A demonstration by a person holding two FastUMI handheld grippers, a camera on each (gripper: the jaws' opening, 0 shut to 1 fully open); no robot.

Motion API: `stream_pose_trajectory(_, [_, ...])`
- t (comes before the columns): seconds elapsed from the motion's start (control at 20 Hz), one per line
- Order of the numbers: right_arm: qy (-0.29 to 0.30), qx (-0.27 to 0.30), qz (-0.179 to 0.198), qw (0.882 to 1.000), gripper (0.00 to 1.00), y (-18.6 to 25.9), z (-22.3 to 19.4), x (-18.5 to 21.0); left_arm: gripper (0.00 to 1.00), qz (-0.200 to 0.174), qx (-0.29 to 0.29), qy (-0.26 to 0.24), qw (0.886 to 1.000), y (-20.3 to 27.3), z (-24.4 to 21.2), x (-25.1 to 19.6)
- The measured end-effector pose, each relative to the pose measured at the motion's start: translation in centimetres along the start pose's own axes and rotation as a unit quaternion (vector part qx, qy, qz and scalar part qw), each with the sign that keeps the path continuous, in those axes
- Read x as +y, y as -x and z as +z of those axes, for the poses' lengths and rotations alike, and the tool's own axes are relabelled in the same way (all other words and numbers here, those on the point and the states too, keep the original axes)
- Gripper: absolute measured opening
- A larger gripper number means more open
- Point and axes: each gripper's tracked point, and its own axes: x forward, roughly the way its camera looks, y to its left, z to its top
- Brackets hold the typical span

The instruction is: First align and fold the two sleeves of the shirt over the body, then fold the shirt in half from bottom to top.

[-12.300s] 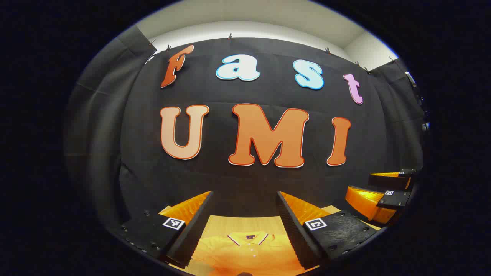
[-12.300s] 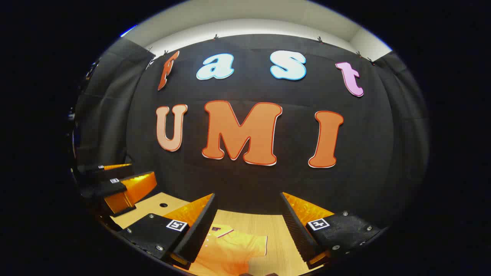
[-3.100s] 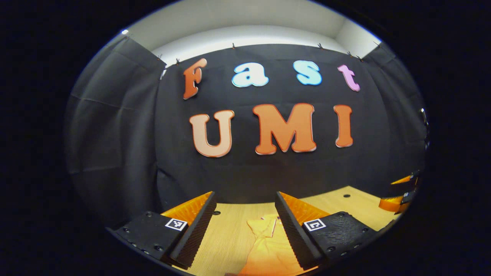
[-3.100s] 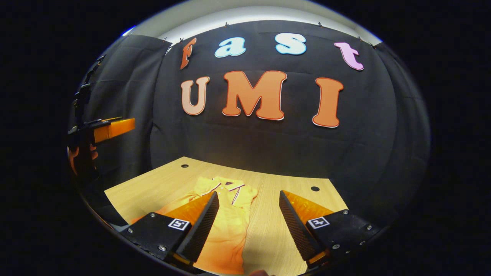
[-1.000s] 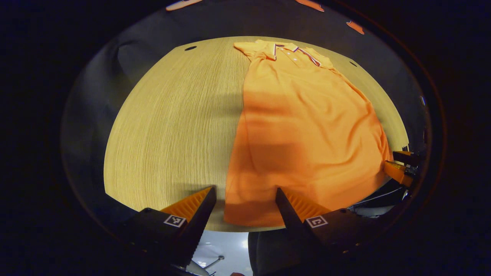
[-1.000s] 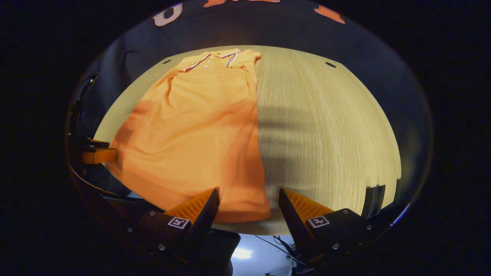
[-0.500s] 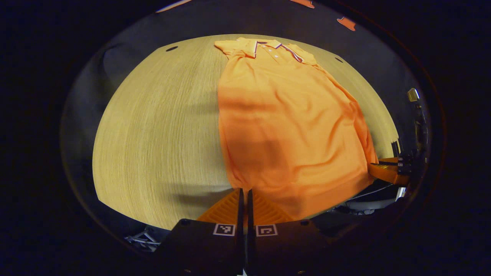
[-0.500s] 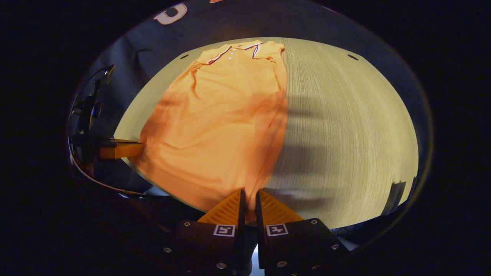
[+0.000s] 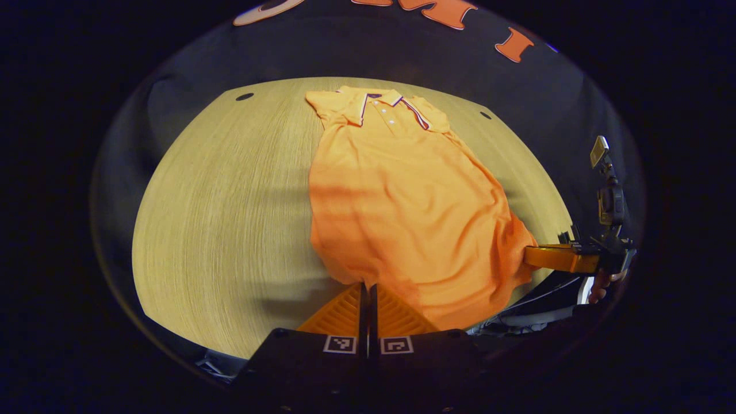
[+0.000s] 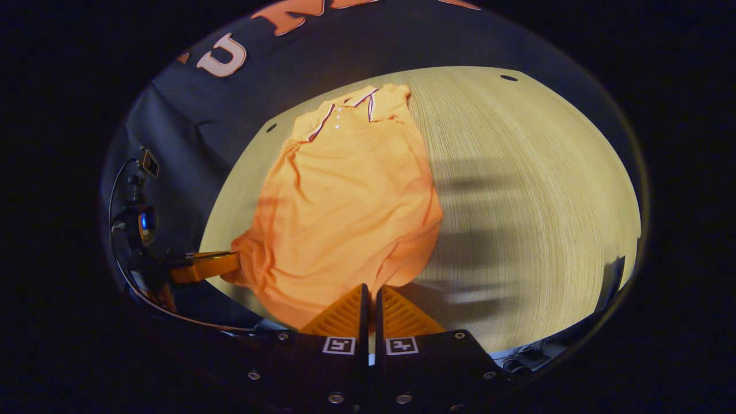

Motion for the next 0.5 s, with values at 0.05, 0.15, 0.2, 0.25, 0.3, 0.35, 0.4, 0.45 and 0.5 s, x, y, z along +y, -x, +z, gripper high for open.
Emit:
stream_pose_trajectory(0.05, [-0.006, -0.014, 0.007, 1.0, 0.05, 0.3, 1.1, 0.3, 0.01, 0.001, -0.012, -0.004, 1.0, 0.3, 1.0, 0.1])
stream_pose_trajectory(0.15, [-0.015, -0.037, 0.027, 0.999, 0.05, 0.6, 3.6, 1.2, 0.01, -0.004, -0.033, -0.01, 0.999, 0.7, 3.5, -0.1])
stream_pose_trajectory(0.2, [-0.017, -0.055, 0.04, 0.998, 0.05, 0.7, 5.2, 1.8, 0.01, -0.004, -0.043, -0.013, 0.999, 1.0, 4.9, 0.0])
stream_pose_trajectory(0.25, [-0.014, -0.064, 0.038, 0.997, 0.05, 0.9, 6.3, 1.7, 0.01, -0.002, -0.054, -0.017, 0.998, 0.9, 6.2, 0.2])
stream_pose_trajectory(0.3, [-0.009, -0.072, 0.035, 0.997, 0.05, 1.1, 7.6, 1.5, 0.01, -0.003, -0.063, -0.018, 0.998, 0.9, 7.6, 0.3])
stream_pose_trajectory(0.35, [-0.005, -0.08, 0.034, 0.996, 0.05, 1.0, 8.8, 1.6, 0.01, -0.004, -0.071, -0.018, 0.997, 1.1, 8.9, 0.4])
stream_pose_trajectory(0.4, [-0.003, -0.087, 0.033, 0.996, 0.05, 1.0, 9.9, 1.7, 0.01, -0.005, -0.082, -0.016, 0.997, 1.2, 10.3, 0.7])
stream_pose_trajectory(0.45, [-0.004, -0.095, 0.031, 0.995, 0.05, 1.0, 11.0, 1.7, 0.01, -0.007, -0.088, -0.014, 0.996, 1.5, 11.5, 1.0])
stream_pose_trajectory(0.5, [-0.006, -0.101, 0.029, 0.994, 0.05, 1.0, 12.1, 1.7, 0.01, -0.006, -0.098, -0.013, 0.995, 1.6, 13.0, 1.4])
